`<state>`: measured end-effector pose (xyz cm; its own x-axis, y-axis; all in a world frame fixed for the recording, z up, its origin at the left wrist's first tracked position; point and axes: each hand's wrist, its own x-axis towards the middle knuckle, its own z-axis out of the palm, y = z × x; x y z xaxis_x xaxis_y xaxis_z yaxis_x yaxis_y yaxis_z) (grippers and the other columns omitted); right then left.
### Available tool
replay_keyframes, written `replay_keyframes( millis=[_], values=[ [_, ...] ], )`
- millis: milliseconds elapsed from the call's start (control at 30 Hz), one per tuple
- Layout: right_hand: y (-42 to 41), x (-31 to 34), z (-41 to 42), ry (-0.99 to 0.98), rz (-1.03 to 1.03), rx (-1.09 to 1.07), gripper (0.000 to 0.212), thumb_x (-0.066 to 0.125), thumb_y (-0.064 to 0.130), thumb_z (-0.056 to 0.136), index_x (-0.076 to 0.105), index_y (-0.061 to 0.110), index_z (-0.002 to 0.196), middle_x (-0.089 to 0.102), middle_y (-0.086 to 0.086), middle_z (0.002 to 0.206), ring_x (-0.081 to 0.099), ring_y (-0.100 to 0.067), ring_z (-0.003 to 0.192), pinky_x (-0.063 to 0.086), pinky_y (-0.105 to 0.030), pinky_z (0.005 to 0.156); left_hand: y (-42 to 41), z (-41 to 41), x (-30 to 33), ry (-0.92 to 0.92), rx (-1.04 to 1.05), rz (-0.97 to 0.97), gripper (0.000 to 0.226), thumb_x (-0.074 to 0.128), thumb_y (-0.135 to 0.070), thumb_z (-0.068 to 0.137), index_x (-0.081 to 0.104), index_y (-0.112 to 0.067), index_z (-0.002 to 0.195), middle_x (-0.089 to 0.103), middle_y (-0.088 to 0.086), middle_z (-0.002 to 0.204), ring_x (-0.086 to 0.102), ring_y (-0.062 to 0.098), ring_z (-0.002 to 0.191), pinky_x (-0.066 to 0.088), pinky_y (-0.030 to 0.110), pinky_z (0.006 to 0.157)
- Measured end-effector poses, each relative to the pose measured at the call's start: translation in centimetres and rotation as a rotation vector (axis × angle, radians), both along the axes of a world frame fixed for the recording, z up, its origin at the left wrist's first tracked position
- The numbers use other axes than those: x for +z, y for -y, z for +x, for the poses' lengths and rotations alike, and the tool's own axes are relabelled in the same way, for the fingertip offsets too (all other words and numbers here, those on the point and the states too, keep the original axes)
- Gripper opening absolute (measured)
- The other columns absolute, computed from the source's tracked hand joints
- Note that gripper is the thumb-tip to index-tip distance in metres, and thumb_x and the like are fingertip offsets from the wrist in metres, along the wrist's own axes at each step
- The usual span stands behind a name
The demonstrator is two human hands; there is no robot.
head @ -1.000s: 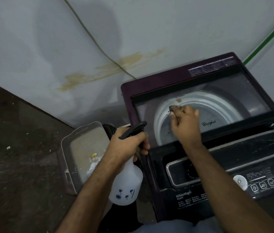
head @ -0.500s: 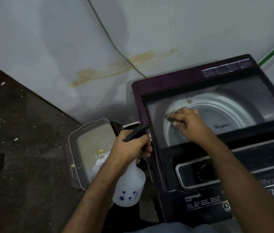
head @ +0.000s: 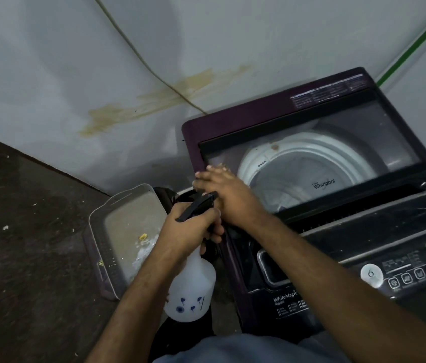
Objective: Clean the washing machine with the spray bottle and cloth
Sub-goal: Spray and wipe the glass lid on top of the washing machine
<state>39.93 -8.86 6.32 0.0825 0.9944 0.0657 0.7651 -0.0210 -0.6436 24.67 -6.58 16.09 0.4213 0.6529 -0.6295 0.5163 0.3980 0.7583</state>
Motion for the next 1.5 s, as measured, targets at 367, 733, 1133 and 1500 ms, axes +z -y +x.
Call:
replay_keyframes(
  millis=[367, 733, 1133, 1500],
  values=[
    [7.2, -1.0, -0.7, -0.095, -0.107, -0.255, 0.039, 0.056, 0.031, 0.098, 0.053, 0.03, 0.138, 0.041, 0.006, 0.155, 0.029, -0.012, 0.15, 0.03, -0.039, 0.122, 1.9, 4.0, 0.4, 0.0, -0.029, -0.019, 0.023, 0.066, -0.008, 0.095, 0.073, -0.005, 0.073, 0.072, 0.013, 0.067, 0.068, 0.026, 0.061, 0.039, 0.027, 0.043],
    [10.5, -1.8, 14.1, 0.315, -0.048, -0.382, 0.06, 0.056, -0.001, 0.09, 0.057, 0.025, 0.145, 0.051, 0.0, 0.153, 0.04, -0.036, 0.144, 0.038, -0.049, 0.117, 4.6, 11.3, 0.8, -0.024, -0.199, -0.041, 0.018, 0.066, -0.009, 0.093, 0.073, -0.003, 0.077, 0.076, 0.015, 0.074, 0.072, 0.025, 0.065, 0.039, 0.028, 0.046],
    [17.9, -2.1, 32.4, 0.356, -0.141, -0.796, 0.049, 0.046, 0.0, 0.098, 0.06, 0.018, 0.141, 0.052, -0.009, 0.152, 0.044, -0.044, 0.14, 0.03, -0.046, 0.12, 7.9, 24.3, 3.8, 0.003, -0.436, 0.101, 0.013, 0.065, -0.011, 0.089, 0.072, -0.009, 0.079, 0.075, 0.006, 0.067, 0.073, 0.022, 0.064, 0.044, 0.028, 0.049],
    [12.9, -0.7, 29.0, 0.362, -0.374, -1.285, 0.054, 0.054, 0.013, 0.094, 0.046, 0.004, 0.146, 0.048, -0.025, 0.143, 0.044, -0.051, 0.128, 0.037, -0.06, 0.109, 7.6, 24.7, 3.8, -0.008, -0.339, 0.049, 0.015, 0.066, -0.01, 0.09, 0.07, -0.007, 0.076, 0.073, 0.009, 0.067, 0.066, 0.02, 0.059, 0.041, 0.027, 0.047]
  ],
)
